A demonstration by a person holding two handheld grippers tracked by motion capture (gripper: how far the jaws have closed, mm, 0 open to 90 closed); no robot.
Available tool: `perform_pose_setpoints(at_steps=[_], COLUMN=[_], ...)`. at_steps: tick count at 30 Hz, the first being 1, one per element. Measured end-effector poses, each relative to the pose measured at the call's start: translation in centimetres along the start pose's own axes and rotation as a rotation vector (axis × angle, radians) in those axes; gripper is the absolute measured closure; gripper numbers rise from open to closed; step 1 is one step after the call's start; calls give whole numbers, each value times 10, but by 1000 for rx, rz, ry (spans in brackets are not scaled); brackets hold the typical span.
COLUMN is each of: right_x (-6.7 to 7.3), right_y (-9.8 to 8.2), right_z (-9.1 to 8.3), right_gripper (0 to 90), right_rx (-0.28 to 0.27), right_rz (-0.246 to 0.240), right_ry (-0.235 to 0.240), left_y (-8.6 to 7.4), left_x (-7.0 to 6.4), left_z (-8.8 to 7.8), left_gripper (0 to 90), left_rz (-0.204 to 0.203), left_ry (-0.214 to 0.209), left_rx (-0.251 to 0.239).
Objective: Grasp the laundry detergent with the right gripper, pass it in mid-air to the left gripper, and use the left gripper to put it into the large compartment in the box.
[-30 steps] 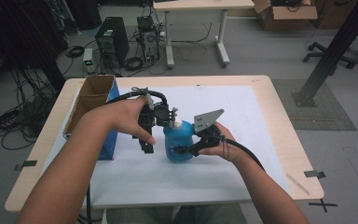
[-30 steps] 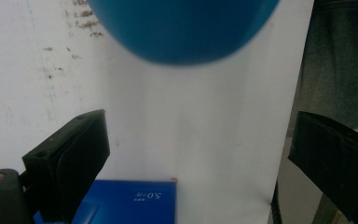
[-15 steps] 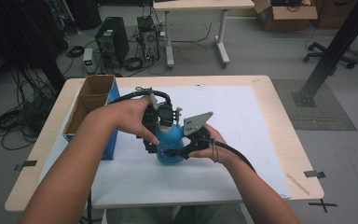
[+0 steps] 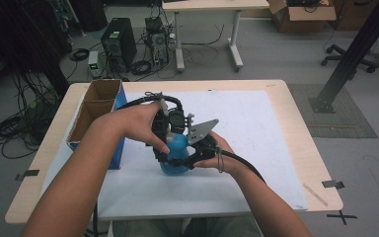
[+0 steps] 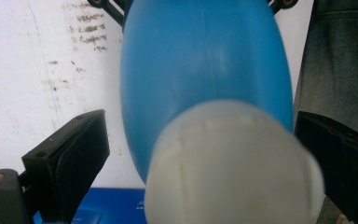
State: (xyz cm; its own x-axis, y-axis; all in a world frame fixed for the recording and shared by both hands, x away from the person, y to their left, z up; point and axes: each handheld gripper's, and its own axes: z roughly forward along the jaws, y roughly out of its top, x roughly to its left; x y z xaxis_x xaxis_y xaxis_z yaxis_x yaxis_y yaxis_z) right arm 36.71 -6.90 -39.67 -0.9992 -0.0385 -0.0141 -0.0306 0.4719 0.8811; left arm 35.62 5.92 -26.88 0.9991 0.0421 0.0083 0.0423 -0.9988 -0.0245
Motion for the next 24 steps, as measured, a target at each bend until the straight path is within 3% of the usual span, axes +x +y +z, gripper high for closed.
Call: perform_pose_setpoints(at_steps=[12,24], right_x=[-2,-3], right_y=[-1,2], right_z=[7,6], right_gripper=[450,450], right_rx=[4,0], right_rz=[11,12], right_ry=[-8,-15], left_y=[3,5], left_x=[0,0], left_z=[2,3], left_gripper=[52,52], left_rz=[10,-8], left_ry=[-2,11], left_rx=[10,8])
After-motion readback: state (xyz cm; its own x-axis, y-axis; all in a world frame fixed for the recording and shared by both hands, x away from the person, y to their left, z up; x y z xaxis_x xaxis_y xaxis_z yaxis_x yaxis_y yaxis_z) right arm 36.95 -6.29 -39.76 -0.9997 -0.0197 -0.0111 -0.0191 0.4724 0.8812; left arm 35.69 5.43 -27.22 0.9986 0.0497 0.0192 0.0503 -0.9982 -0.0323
